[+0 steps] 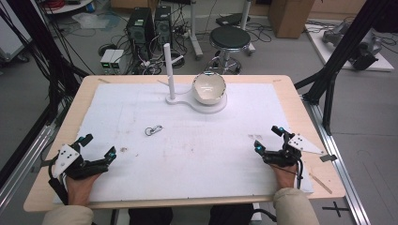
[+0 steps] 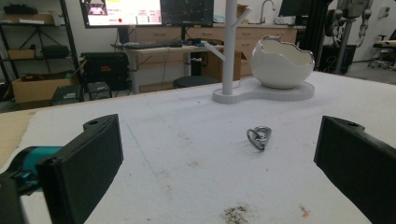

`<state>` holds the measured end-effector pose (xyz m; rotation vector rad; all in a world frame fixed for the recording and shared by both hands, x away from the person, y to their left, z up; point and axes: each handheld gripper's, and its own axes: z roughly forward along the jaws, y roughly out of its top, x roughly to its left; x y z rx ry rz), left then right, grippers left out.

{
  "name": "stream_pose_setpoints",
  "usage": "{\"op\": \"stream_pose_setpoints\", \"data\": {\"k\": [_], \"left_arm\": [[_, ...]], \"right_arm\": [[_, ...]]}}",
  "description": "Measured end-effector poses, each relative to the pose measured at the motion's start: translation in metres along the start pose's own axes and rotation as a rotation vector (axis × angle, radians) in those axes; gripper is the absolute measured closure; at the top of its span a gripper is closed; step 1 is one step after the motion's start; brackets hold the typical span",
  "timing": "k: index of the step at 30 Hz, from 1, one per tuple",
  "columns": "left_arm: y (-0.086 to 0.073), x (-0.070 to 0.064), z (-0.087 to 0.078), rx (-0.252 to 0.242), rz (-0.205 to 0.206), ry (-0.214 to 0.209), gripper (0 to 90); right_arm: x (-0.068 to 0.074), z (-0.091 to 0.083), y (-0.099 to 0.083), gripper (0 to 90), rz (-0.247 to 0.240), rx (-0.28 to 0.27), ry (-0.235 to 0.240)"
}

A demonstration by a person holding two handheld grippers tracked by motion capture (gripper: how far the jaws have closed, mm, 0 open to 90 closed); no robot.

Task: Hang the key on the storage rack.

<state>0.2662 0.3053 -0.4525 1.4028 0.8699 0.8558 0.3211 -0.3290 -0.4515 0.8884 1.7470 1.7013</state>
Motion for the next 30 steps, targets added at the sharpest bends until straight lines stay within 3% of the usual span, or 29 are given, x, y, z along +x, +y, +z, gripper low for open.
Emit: {"op": "stream_pose_setpoints", "data": {"k": [15,19,23,25,26,27,28,29,30], "left_arm": [[0.000,0.000,0.001,0.011,0.002,0.007,1.7],[0.001,0.002,0.001,0.010,-0.016,0.009,1.7],[0.003,0.004,0.003,0.039,-0.036,0.014,1.7],[0.010,0.006,0.005,0.065,-0.031,-0.010,1.7],[0.020,0.007,0.008,0.087,-0.012,-0.044,1.7],[0.020,0.007,0.008,0.087,-0.012,-0.044,1.7],[0.034,0.010,0.014,0.111,-0.008,-0.088,1.7],[0.034,0.010,0.014,0.111,-0.008,-0.088,1.7],[0.048,0.012,0.021,0.128,0.000,-0.123,1.7]], "right_arm": [[0.000,0.000,0.000,0.5,-0.007,-0.001,-0.005],[0.001,0.000,0.000,0.5,-0.007,0.002,-0.005],[0.001,0.000,0.000,0.5,-0.010,0.002,-0.007],[0.001,0.000,0.000,0.5,-0.013,0.000,-0.008],[0.001,0.000,0.000,0.5,-0.007,0.002,-0.007],[0.001,0.000,0.000,0.5,-0.013,-0.001,-0.007],[0.000,0.000,0.000,0.5,-0.012,-0.001,-0.007],[0.000,0.000,0.000,0.5,-0.012,-0.001,-0.007],[0.000,0.000,0.000,0.5,-0.010,-0.001,-0.007]]}}
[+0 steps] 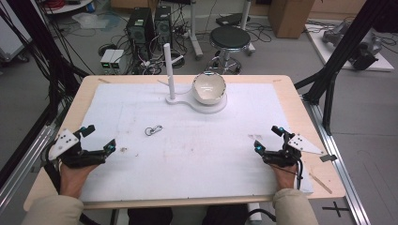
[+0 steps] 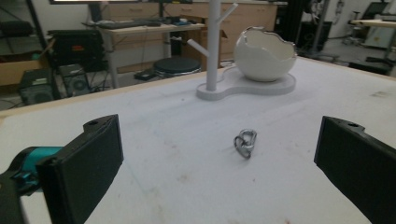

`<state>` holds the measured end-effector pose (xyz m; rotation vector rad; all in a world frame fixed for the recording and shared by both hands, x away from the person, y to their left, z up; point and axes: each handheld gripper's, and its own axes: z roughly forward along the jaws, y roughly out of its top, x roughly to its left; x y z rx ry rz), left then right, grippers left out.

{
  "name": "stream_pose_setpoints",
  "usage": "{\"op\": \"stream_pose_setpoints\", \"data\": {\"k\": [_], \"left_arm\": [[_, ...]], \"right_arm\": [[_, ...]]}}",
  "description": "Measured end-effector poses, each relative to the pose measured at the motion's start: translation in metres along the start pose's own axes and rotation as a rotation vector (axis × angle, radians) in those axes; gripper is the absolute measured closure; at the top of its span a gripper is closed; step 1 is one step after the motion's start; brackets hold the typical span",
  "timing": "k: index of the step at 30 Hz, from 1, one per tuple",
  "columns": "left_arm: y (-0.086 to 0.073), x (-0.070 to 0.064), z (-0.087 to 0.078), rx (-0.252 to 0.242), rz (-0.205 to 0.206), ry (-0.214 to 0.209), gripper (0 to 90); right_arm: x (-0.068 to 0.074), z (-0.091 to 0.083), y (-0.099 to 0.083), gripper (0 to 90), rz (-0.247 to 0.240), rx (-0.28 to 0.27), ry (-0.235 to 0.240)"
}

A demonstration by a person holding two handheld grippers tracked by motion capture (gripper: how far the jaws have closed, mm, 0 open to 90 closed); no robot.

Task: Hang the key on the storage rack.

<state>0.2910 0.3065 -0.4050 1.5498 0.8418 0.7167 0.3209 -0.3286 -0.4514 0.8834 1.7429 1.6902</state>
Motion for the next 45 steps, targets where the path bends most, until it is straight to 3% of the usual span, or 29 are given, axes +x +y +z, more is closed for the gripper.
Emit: {"op": "stream_pose_setpoints", "data": {"k": [1,2,5,6,7,11,12,13,14,15,18,19,20,21,22,29,30,33,34,39,40,45], "left_arm": [[0.000,0.000,0.000,0.000,0.000,0.000,1.7],[0.015,0.004,0.006,0.029,0.016,-0.030,1.7],[0.029,0.007,0.011,0.051,0.034,-0.062,1.7],[0.043,0.010,0.019,0.093,0.049,-0.089,1.7],[0.043,0.010,0.019,0.093,0.049,-0.089,1.7],[0.066,0.014,0.038,0.158,0.076,-0.158,1.7],[0.073,0.016,0.048,0.200,0.092,-0.185,1.7],[0.073,0.016,0.048,0.200,0.092,-0.185,1.7],[0.078,0.018,0.059,0.244,0.099,-0.200,1.7],[0.078,0.018,0.059,0.244,0.099,-0.200,1.7],[0.083,0.021,0.080,0.315,0.103,-0.235,1.7],[0.083,0.021,0.080,0.315,0.103,-0.235,1.7],[0.086,0.022,0.091,0.363,0.096,-0.256,1.7],[0.086,0.022,0.091,0.363,0.096,-0.256,1.7],[0.088,0.022,0.101,0.392,0.103,-0.264,1.7],[0.087,0.021,0.126,0.486,0.129,-0.280,1.7],[0.084,0.019,0.134,0.526,0.144,-0.283,1.7],[0.079,0.016,0.141,0.558,0.146,-0.300,1.7],[0.073,0.013,0.148,0.595,0.150,-0.307,1.7],[0.060,0.008,0.163,0.657,0.128,-0.357,1.7],[0.055,0.008,0.168,0.689,0.121,-0.366,1.7],[0.047,0.006,0.175,0.728,0.116,-0.370,1.7]], "right_arm": [[0.000,0.000,0.000,0.5,0.003,0.003,0.002],[0.000,0.000,0.000,0.5,-0.003,-0.001,-0.001],[0.000,0.000,0.000,0.5,-0.009,-0.004,0.003],[0.000,0.000,0.000,0.5,-0.007,0.000,0.004],[0.000,0.000,0.000,0.5,0.005,0.004,0.003],[0.000,0.000,0.000,0.5,0.005,-0.002,0.004],[0.000,0.000,0.000,0.5,0.003,0.000,0.002],[0.000,0.000,0.000,0.5,0.003,-0.002,0.002],[0.000,0.000,0.000,0.5,0.005,-0.003,0.004],[0.000,0.000,0.000,0.5,0.006,-0.003,0.004],[-0.001,0.000,0.000,0.5,0.003,-0.004,0.004],[-0.001,0.000,0.000,0.5,0.003,-0.004,0.004],[-0.001,0.000,0.000,0.5,0.004,-0.005,0.004],[-0.001,0.000,0.000,0.5,0.004,-0.005,0.004],[0.000,0.000,0.000,0.5,0.008,-0.001,0.002],[-0.001,0.000,0.000,0.5,0.012,0.000,0.004],[-0.001,0.000,0.000,0.5,0.014,0.000,0.004],[-0.001,0.000,0.000,0.5,0.006,-0.001,0.005],[-0.001,0.000,0.000,0.5,0.004,-0.004,0.004],[-0.001,0.000,0.000,0.5,0.014,-0.001,0.005],[0.000,0.000,0.000,0.5,0.010,-0.002,0.004],[0.000,0.000,0.000,0.5,0.009,0.000,0.005]]}}
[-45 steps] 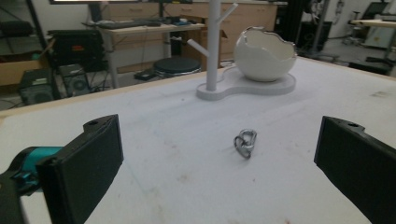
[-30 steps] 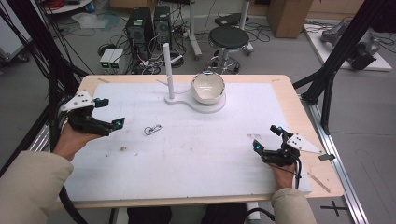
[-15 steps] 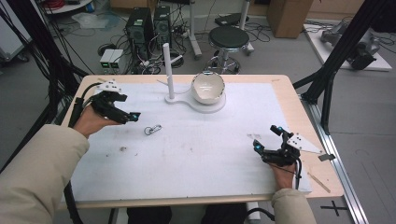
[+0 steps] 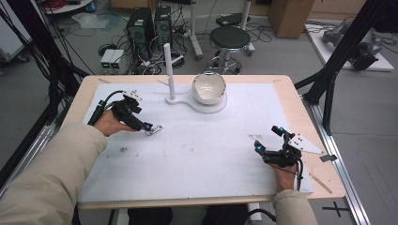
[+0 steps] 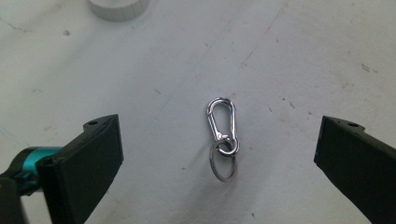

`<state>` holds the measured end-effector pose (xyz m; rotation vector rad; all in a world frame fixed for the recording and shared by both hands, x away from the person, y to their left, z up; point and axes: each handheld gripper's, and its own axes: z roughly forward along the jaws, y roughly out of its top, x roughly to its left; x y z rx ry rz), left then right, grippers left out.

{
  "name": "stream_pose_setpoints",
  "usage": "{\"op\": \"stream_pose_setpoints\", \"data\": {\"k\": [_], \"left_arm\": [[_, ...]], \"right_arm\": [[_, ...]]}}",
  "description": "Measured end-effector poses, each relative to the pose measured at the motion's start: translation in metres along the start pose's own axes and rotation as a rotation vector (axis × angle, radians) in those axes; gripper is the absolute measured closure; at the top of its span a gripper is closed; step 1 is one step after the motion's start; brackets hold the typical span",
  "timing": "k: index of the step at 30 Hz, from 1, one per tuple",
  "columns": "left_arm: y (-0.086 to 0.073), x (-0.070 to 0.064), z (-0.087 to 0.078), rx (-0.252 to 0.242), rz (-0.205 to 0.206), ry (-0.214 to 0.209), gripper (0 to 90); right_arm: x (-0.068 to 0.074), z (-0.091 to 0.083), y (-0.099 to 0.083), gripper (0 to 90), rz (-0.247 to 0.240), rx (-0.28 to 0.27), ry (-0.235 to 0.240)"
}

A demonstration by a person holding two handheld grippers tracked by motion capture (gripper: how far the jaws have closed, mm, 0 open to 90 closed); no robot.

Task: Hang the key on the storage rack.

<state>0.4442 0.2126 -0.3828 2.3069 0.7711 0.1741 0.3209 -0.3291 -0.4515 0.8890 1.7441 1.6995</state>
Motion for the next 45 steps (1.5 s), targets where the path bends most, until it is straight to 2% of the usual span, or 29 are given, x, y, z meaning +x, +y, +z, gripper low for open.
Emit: {"op": "stream_pose_setpoints", "data": {"k": [3,4,5,8,9,15,18,21,23,25,28,29,34,37,40,41,45], "left_arm": [[-0.003,0.000,0.007,0.040,-0.008,-0.014,1.7],[-0.003,0.000,0.007,0.040,-0.008,-0.014,1.7],[-0.005,0.001,0.010,0.063,-0.010,-0.025,1.7],[-0.007,0.000,0.014,0.078,-0.011,-0.030,1.7],[-0.009,0.000,0.016,0.098,-0.008,-0.030,1.7],[-0.011,0.000,0.021,0.124,-0.022,-0.035,2.5],[-0.011,-0.001,0.022,0.137,-0.006,-0.043,9.6],[-0.011,-0.002,0.025,0.141,-0.014,-0.045,9.9],[-0.011,-0.002,0.025,0.156,0.003,-0.052,13.2],[-0.011,-0.003,0.026,0.153,0.002,-0.054,15.3],[-0.011,-0.003,0.026,0.161,0.007,-0.051,21.6],[-0.012,-0.003,0.025,0.164,0.027,-0.058,24.0],[-0.012,-0.003,0.025,0.157,0.042,-0.079,36.5],[-0.012,-0.004,0.025,0.170,0.054,-0.085,39.5],[-0.012,-0.005,0.026,0.165,0.048,-0.094,43.4],[-0.012,-0.005,0.026,0.170,0.063,-0.095,44.8],[-0.012,-0.004,0.025,0.162,0.060,-0.096,53.8]], "right_arm": [[0.000,0.000,0.000,0.5,0.002,0.001,0.000],[0.000,0.000,0.000,0.5,0.002,0.001,0.000],[0.000,0.000,0.000,0.5,0.005,-0.001,0.001],[0.000,0.000,0.000,0.5,0.006,-0.002,0.000],[0.000,0.000,0.000,0.5,0.004,-0.002,0.001],[0.000,0.000,0.000,0.5,0.000,0.000,-0.001],[0.000,0.000,0.000,0.5,0.003,0.001,-0.002],[0.000,0.000,0.000,0.5,0.002,0.000,-0.001],[0.000,0.000,0.000,0.5,0.003,0.000,-0.002],[0.000,0.000,0.000,0.5,0.003,0.000,-0.002],[0.000,0.000,0.000,0.5,0.002,0.000,-0.002],[0.000,0.000,0.000,0.5,0.003,0.000,-0.002],[0.000,0.000,0.000,0.5,0.003,0.000,-0.002],[0.000,0.000,0.000,0.5,0.003,0.000,-0.002],[0.000,0.000,0.000,0.5,0.002,0.000,-0.002],[0.000,0.000,0.000,0.5,0.005,0.000,-0.002],[0.000,0.000,0.000,0.5,0.001,-0.001,-0.003]]}}
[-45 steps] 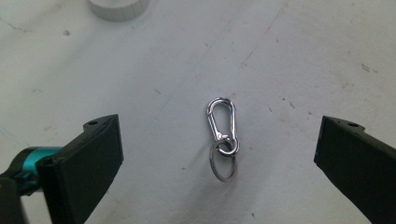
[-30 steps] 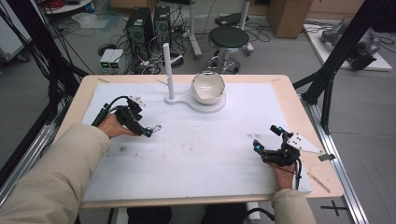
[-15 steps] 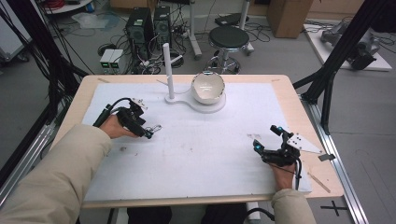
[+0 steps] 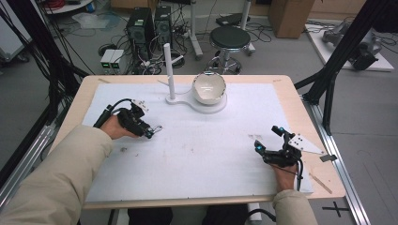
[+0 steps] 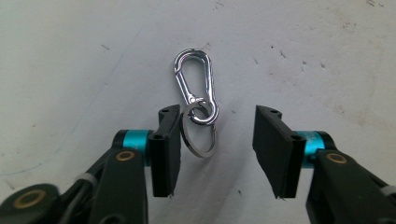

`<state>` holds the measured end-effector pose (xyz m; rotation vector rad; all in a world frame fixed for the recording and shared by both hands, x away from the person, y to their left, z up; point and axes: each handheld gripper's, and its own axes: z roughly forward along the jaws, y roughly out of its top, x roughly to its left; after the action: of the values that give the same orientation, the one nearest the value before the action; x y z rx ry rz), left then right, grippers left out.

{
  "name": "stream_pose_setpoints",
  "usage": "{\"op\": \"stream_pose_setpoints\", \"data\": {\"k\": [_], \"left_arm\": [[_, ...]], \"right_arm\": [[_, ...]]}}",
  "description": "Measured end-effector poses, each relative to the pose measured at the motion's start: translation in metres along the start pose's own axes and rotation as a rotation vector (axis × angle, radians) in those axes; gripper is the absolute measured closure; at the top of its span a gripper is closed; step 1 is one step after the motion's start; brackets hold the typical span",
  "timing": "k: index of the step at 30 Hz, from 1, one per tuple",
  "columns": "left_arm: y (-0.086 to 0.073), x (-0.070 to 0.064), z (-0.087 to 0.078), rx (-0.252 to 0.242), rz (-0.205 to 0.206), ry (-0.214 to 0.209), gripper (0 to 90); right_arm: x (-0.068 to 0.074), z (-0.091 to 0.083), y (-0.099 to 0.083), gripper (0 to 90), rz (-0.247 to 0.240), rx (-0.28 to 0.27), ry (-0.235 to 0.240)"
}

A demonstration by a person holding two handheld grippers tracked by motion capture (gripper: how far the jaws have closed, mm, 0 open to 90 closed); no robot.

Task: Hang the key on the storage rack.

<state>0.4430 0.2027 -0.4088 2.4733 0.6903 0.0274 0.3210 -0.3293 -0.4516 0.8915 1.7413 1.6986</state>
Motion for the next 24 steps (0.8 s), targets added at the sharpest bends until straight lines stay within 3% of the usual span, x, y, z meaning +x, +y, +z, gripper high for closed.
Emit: {"op": "stream_pose_setpoints", "data": {"k": [14,18,19,20,24], "left_arm": [[-0.0009,0.0015,-0.0039,0.002,-0.032,0.005,75.7],[-0.0003,0.0031,-0.0041,0.021,-0.024,0.012,79.8],[-0.0006,0.0016,-0.0024,-0.001,-0.057,0.012,82.3],[-0.0004,0.0036,-0.0039,0.022,-0.033,0.010,83.5],[-0.0004,0.0034,-0.0027,0.013,-0.043,0.010,85.7]], "right_arm": [[0.0001,0.0000,0.0000,0.5,0.002,0.001,0.001],[0.0001,0.0000,0.0001,0.5,0.004,0.001,0.001],[0.0000,-0.0001,0.0000,0.5,0.003,0.001,0.002],[0.0000,0.0000,0.0000,0.5,0.002,0.001,0.001],[0.0000,-0.0001,0.0001,0.5,0.003,0.002,0.001]]}}
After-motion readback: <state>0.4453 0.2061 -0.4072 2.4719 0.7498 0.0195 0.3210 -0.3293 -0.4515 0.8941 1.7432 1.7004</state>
